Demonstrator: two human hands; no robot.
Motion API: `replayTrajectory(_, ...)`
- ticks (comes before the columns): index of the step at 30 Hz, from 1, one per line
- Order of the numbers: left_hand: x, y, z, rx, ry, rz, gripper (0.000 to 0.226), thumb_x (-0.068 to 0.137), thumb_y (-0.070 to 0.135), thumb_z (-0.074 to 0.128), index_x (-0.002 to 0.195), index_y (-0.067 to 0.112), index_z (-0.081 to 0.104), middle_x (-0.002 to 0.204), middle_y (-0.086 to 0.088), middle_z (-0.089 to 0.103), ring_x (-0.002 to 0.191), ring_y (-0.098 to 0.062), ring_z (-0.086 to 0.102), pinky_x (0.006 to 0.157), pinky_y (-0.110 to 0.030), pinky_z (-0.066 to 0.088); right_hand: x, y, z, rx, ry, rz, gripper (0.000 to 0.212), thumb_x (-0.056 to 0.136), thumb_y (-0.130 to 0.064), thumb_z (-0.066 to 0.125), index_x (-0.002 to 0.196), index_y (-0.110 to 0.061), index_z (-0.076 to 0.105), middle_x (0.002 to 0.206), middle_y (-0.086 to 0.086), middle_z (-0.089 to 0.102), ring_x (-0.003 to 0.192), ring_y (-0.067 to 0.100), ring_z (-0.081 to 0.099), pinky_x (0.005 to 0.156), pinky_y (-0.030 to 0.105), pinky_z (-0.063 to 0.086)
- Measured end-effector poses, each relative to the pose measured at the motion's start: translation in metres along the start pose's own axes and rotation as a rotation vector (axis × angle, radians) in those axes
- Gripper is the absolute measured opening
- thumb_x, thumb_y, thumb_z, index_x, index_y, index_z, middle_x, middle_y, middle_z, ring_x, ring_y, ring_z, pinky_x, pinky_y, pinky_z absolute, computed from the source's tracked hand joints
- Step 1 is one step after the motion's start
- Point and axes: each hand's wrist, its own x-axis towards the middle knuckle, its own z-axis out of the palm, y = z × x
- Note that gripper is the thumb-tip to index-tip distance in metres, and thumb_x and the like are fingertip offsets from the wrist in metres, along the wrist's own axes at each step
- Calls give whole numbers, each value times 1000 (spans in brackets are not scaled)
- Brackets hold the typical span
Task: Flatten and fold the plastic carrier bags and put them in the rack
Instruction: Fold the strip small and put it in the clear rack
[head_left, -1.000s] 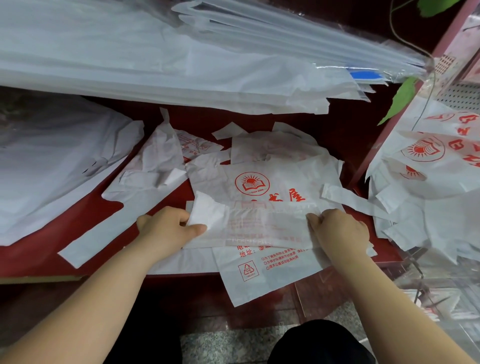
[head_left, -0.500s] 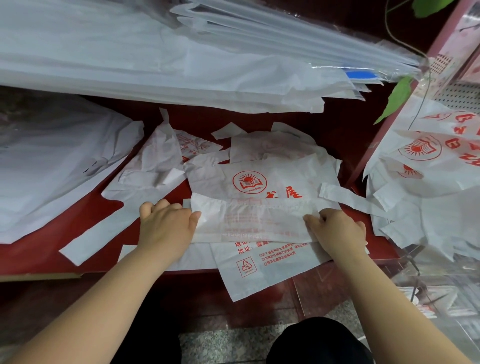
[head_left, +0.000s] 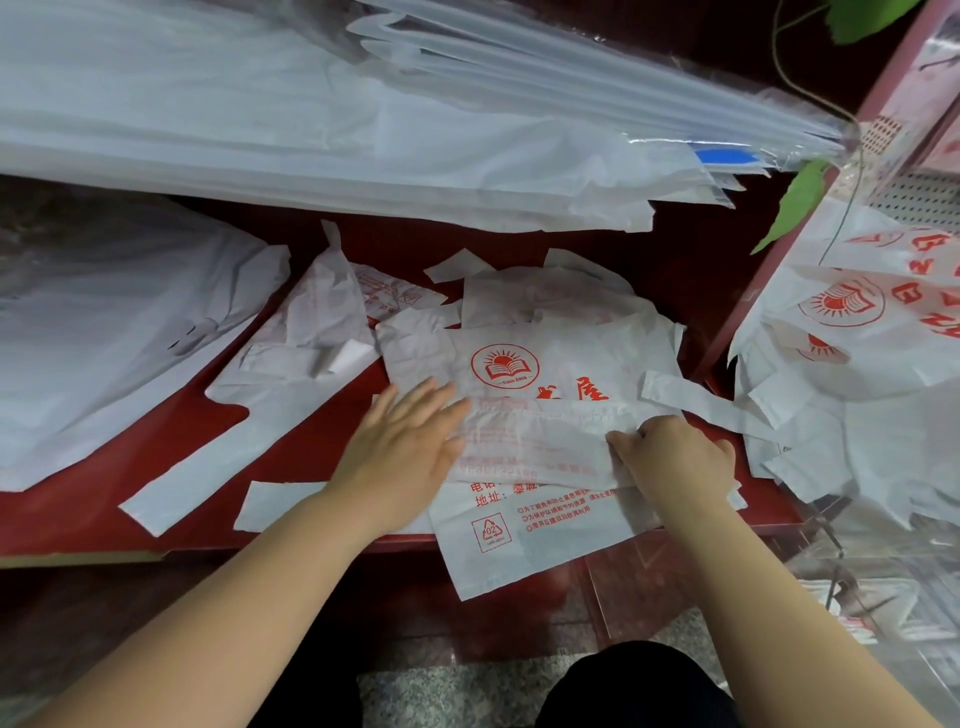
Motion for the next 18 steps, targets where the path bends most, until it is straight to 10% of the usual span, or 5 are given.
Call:
replayTrajectory(9,10,1,8,-3,-225,-135,52,100,33,12,147,21,-8,155,1,-13,141,-11,-14,112,-30,-11,-6,-10,0,36,239,-39,26,88,-30,48,94,-6,57,83,9,63,85,30,58,82,36,28)
replayTrajectory(12,11,2,8,-7,-228,-153,52,100,33,11,147,20,-9,155,0,-15,141,-12,-16,112,-30,-12,-15,-28,6,66,368,-426,39,81,-31,40,98,-6,66,100,16,66,93,35,63,84,44,48)
replayTrajectory(18,11,3,7,4,-255,-190,53,100,33,11,146,19,-11,154,0,-17,141,-12,-17,112,-31,-12,-33,-63,15,22,-264,-768,75,84,-54,-1,147,-16,9,156,4,-1,143,17,-3,108,24,-12)
